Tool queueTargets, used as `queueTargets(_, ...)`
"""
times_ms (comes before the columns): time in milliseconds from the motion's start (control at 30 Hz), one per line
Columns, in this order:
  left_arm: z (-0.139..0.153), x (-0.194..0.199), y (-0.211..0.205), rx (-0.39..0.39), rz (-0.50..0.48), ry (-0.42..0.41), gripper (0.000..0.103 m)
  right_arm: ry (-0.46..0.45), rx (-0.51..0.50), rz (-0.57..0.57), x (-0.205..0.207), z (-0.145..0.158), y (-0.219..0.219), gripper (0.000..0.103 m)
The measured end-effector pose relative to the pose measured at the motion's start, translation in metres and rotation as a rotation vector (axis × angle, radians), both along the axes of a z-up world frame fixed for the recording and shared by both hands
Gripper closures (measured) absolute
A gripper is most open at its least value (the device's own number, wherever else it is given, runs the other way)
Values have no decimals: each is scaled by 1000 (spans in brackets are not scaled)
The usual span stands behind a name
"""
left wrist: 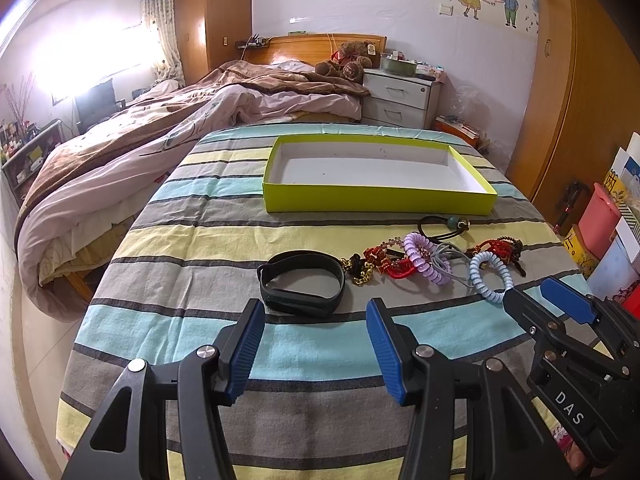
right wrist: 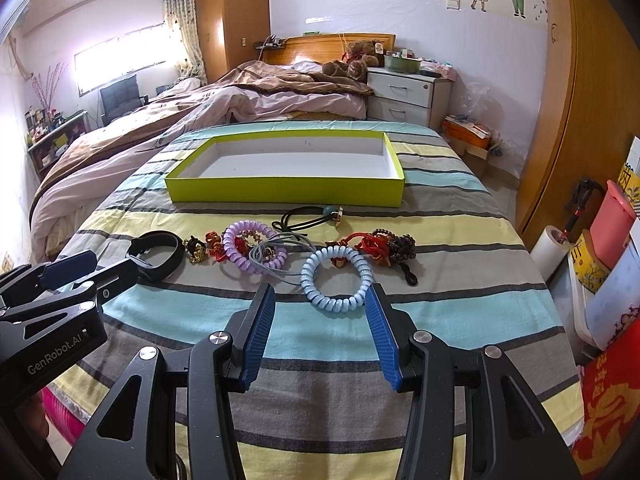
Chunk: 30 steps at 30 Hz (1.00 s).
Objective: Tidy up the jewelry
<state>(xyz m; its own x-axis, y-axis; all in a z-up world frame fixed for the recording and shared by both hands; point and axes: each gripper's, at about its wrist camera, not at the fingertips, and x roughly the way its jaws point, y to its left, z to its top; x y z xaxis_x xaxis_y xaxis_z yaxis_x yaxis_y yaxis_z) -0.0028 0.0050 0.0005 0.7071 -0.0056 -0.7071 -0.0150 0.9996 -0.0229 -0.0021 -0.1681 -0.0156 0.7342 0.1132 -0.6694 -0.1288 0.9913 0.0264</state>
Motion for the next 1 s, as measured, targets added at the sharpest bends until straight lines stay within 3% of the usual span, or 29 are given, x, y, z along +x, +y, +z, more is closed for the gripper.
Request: queueTargets(1000, 0, 0, 2, 0, 4, 3, 51, 0, -2, 0, 0, 1, 1, 55)
